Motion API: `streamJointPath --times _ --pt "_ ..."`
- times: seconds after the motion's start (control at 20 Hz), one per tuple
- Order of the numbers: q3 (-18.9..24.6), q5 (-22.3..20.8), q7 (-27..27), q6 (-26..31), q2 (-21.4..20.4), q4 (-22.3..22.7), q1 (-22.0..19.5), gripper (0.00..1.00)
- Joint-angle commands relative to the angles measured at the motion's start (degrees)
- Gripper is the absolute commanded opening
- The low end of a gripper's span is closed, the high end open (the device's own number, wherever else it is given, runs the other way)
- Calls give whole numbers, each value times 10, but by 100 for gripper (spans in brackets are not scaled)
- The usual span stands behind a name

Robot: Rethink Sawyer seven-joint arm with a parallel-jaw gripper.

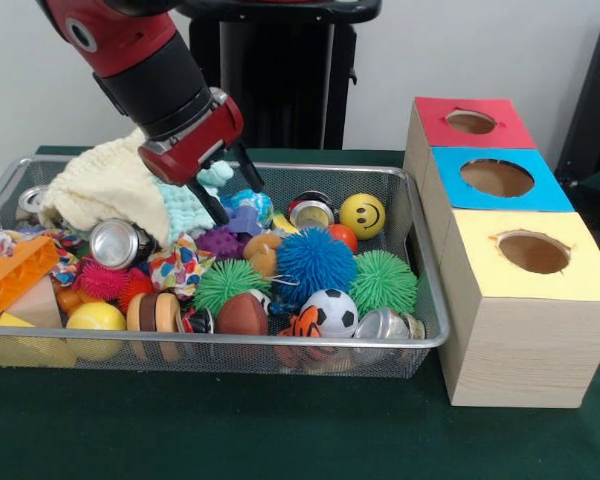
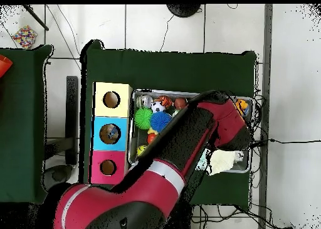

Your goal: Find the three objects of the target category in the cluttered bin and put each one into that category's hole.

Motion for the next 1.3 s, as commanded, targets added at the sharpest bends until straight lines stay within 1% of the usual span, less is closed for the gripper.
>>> streamJointPath --times 0.05,0.4,0.65,0.85,0.95,1.3 --pt "93 63 46 34 6 26 -12 100" --pt "73 21 63 30 55 1 7 100" --pt "59 -7 86 19 83 -15 20 100" --pt "57 -7 98 16 89 -16 27 100" --pt "59 0 95 18 87 -10 28 100" --pt "60 11 90 27 101 -12 30 100"
